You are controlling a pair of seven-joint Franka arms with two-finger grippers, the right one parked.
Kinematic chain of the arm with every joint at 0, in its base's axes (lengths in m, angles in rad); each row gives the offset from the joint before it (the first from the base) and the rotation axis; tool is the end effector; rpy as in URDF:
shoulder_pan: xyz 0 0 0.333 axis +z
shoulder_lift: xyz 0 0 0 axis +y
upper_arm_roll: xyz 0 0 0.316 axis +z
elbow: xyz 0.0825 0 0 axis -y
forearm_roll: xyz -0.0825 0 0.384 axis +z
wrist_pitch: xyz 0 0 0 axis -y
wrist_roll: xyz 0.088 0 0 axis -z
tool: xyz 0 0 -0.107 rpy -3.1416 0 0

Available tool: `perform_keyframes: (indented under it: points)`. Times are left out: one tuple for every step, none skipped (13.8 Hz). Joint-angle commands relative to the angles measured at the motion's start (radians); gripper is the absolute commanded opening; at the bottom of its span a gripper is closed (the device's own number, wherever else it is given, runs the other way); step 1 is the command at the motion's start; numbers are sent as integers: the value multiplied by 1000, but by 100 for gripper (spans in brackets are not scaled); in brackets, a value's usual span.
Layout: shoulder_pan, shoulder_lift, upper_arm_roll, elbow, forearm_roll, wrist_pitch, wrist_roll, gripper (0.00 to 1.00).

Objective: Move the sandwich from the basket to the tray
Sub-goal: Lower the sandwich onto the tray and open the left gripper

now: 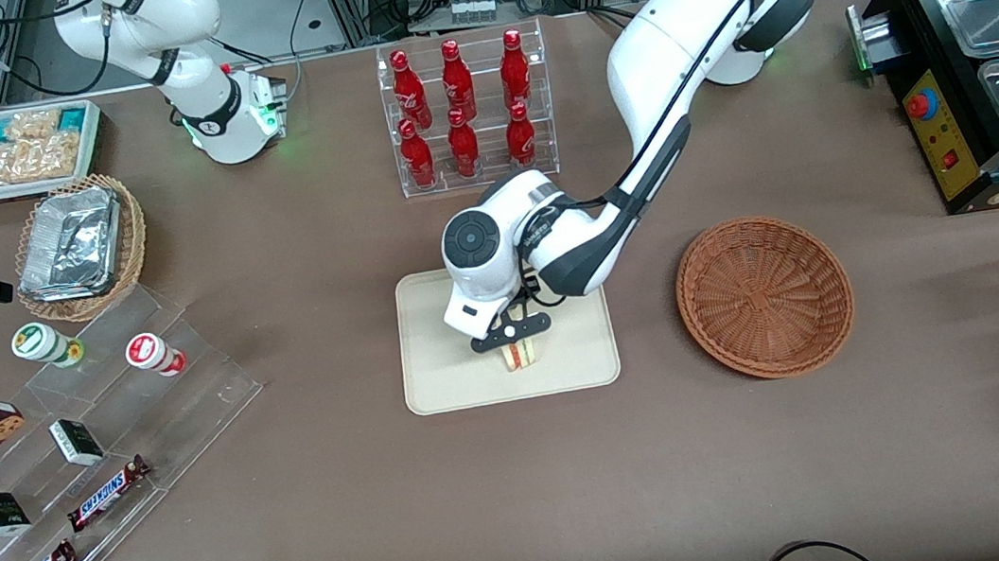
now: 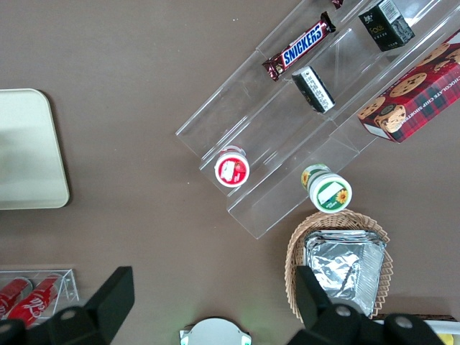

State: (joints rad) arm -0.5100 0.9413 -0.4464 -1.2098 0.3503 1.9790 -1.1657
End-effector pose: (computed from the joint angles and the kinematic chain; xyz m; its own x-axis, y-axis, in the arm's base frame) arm 0.5176 -0.5386 0.2294 0.9756 0.2044 -0.0803 0.2000 -0.9780 -0.0594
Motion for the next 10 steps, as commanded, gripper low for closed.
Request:
perform_keyframes:
  points:
    - [-19,17,6,47,-11,-26,-17,54]
    - [-18,16,6,47,-22,-23,-17,99]
    - [-18,13,6,49,-30,-23,-15,100]
    - [-16,7,6,58,-31,-28,-15,100]
    - [-16,1,5,59,-33,-31,-15,100]
    - [-15,-6,0,61,-33,-32,-14,100]
    - [-13,-10,-3,61,-34,-37,-14,100]
    - [-13,-21,-3,68,-42,-54,-14,100]
    - [-15,-30,-3,82,-47,-74,-14,100]
    - [-13,-44,-3,90,-47,-98,-9,100]
